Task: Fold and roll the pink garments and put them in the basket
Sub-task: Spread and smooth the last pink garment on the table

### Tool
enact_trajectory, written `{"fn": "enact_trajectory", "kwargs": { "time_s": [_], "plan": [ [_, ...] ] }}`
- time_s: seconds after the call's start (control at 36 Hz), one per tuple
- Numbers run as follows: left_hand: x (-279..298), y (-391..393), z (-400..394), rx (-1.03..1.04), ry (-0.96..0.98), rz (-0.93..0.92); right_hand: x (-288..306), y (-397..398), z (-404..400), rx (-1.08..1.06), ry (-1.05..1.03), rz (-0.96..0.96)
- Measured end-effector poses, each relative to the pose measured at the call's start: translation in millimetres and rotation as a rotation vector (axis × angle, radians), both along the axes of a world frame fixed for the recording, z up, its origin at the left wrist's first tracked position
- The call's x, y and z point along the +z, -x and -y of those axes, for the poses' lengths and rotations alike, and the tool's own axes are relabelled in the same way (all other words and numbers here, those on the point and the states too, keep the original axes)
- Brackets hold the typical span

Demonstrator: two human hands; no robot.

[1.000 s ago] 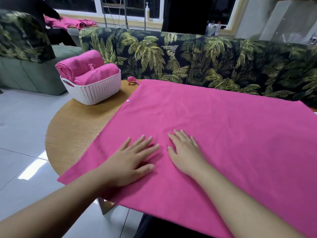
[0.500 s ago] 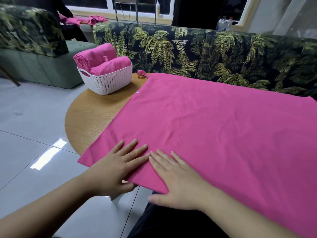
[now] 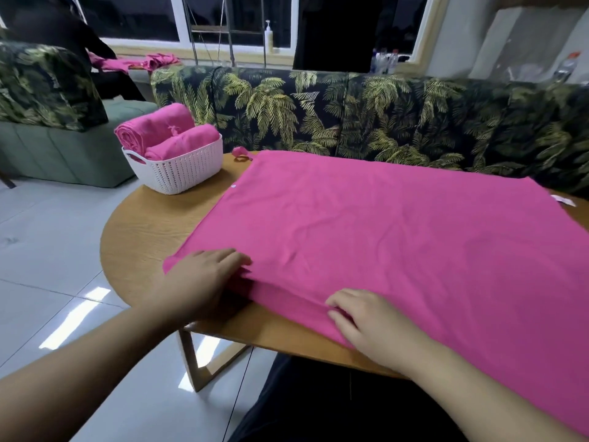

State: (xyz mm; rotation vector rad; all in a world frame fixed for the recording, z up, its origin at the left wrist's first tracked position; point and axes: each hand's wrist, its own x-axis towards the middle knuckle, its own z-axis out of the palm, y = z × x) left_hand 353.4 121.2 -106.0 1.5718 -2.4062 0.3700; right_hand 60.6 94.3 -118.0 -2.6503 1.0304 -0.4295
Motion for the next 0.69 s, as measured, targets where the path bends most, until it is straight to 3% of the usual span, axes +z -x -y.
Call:
{"fn": "enact_trajectory", "kwargs": {
  "time_s": [0.14, 0.28, 0.36, 0.53, 0.69],
  "plan": [
    [35.5, 18.2, 56.7, 0.095, 0.058, 0.045, 7.4, 22.8, 7.2, -0.146, -0.032, 0.038],
    [74.9, 85.7, 138.5, 0.215, -0.012, -0.197, 19.7, 55.4, -3.3, -0.336, -0.151, -0.052],
    [79.9, 122.2, 179.9, 0.223, -0.009, -0.246, 15.9, 80.9, -9.3, -0.402, -0.092, -0.106],
    [64.6, 205.2, 204.3, 0.128, 0.049, -0.432, 13.4, 143.3, -26.4, -0.488, -0.124, -0.037],
    [23.9, 271.8, 173.7, -0.228, -0.122, -0.34, -7.7, 202.2, -59.3, -0.429, -0.073, -0.029]
  ]
}}
